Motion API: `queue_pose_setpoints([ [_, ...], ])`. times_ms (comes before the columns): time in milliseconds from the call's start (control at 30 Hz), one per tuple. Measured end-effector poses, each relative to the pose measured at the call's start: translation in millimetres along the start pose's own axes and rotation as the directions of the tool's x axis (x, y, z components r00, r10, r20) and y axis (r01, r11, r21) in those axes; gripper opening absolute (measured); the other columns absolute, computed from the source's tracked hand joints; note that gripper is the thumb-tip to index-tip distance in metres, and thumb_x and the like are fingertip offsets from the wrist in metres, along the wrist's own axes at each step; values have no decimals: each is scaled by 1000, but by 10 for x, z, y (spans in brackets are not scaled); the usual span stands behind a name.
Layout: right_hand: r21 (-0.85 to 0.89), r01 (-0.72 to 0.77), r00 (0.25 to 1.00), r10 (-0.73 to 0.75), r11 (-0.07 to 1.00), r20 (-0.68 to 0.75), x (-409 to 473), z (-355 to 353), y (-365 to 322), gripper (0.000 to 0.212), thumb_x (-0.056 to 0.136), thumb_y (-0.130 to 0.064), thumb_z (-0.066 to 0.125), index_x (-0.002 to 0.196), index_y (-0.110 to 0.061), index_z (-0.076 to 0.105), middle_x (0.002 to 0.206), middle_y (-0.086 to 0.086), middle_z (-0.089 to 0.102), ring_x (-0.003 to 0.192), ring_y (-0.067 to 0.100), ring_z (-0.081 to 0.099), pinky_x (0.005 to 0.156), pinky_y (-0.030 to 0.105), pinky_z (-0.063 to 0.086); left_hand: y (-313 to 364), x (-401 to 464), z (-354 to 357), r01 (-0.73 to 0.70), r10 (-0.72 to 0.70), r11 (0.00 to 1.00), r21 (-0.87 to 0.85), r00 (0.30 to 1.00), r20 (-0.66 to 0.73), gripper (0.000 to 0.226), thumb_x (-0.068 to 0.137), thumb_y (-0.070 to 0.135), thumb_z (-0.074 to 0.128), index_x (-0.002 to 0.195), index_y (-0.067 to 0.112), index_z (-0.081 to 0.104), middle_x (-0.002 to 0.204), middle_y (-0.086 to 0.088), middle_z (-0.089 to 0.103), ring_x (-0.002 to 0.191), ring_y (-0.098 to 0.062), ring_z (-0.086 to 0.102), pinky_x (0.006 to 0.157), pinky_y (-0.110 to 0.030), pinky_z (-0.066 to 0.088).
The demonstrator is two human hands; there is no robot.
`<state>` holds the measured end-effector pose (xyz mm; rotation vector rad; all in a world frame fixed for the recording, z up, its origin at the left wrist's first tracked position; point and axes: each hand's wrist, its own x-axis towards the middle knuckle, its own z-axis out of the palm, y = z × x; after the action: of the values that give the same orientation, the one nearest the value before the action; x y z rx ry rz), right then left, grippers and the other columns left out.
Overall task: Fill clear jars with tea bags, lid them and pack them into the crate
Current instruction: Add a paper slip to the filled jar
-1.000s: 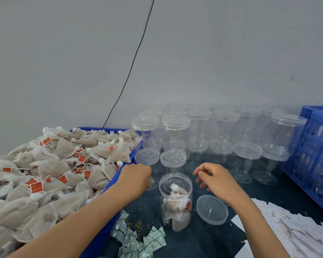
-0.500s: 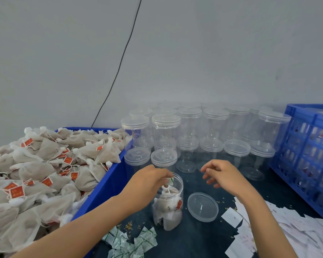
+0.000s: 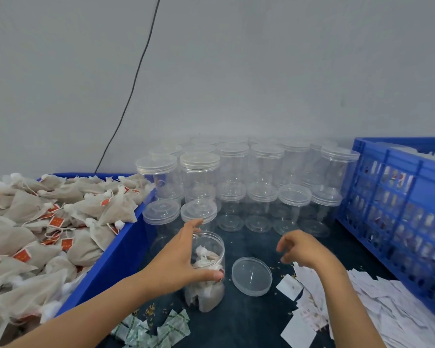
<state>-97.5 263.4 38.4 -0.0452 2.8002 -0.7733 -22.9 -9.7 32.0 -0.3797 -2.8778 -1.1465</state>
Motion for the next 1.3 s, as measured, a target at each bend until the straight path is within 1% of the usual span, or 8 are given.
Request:
queue_pose_setpoints([
  [200, -342, -112, 984, 151, 933, 90, -6, 118, 74, 43, 78, -17, 77, 117, -14, 59, 125, 5, 57, 112, 23, 58, 88, 29, 48, -32, 13, 32, 5, -7, 998, -66, 1000, -23, 104, 61, 54, 85, 140, 42, 18, 142, 18, 40, 126, 0, 45, 105, -21, 39],
  [533, -346, -62, 979, 125, 936, 161, 86, 187, 179, 14, 83, -21, 73, 95, -20, 65, 104, -3, 64, 89, 14, 55, 76, 22, 44, -27, 35, 82, 16, -42, 975, -222, 993, -110, 124, 52, 38, 94, 137, 49, 5, 138, 14, 29, 124, -2, 44, 96, -12, 37],
  [700, -69, -47, 999, 48, 996, 15, 106, 52, 159, 16, 85, -10, 67, 76, -16, 55, 85, -2, 58, 76, 12, 54, 61, 20, 42, -12, 25, 96, 133, -174, 937, -323, 979, -103, 127, 51, 33, 95, 140, 41, 6, 129, 10, 46, 117, -4, 47, 100, -23, 37],
  [967, 178, 99, 951, -40, 979, -308, 42, -81, 38, 22, 80, 1, 69, 87, -19, 64, 89, 2, 63, 84, 17, 62, 80, 37, 55, -70, 55, 76, 257, -291, 861, -439, 957, -10, 92, 52, 23, 96, 117, 27, 31, 128, 13, 52, 117, -4, 48, 89, -20, 40],
  [1067, 370, 345, 888, -172, 863, -426, -54, -96, -148, 16, 81, 0, 70, 85, -16, 68, 83, 4, 70, 73, 16, 67, 69, 27, 57, -53, 55, 65, 239, -270, 866, -439, 963, -8, 87, 53, 20, 95, 114, 28, 33, 127, 15, 53, 120, -5, 48, 95, -25, 42],
  [1133, 515, 478, 858, -254, 711, -446, -179, -82, -367, 7, 86, -20, 68, 82, -15, 71, 78, 0, 73, 70, 12, 71, 60, 14, 53, -22, 42, 71, 210, -245, 881, -423, 969, -30, 85, 54, 20, 94, 112, 30, 33, 125, 16, 54, 118, -3, 50, 95, -24, 43],
  [1200, 615, 531, 846, -321, 583, -426, -286, -36, -567, 23, 86, -34, 62, 81, -13, 71, 78, 0, 73, 70, 11, 70, 62, 14, 52, 17, 23, 85, 164, -199, 914, -372, 978, -57, 85, 54, 24, 94, 112, 31, 33, 124, 16, 54, 115, -2, 52, 95, -23, 45],
  [1300, 504, 629, 778, -478, 593, -409, -427, 72, -787, 4, 84, -16, 70, 80, -19, 70, 80, -5, 72, 73, 5, 67, 66, 15, 52, 74, -12, 123, 56, -88, 957, -286, 991, -100, 84, 56, 24, 92, 114, 30, 32, 125, 13, 53, 118, -4, 53, 103, -31, 45],
])
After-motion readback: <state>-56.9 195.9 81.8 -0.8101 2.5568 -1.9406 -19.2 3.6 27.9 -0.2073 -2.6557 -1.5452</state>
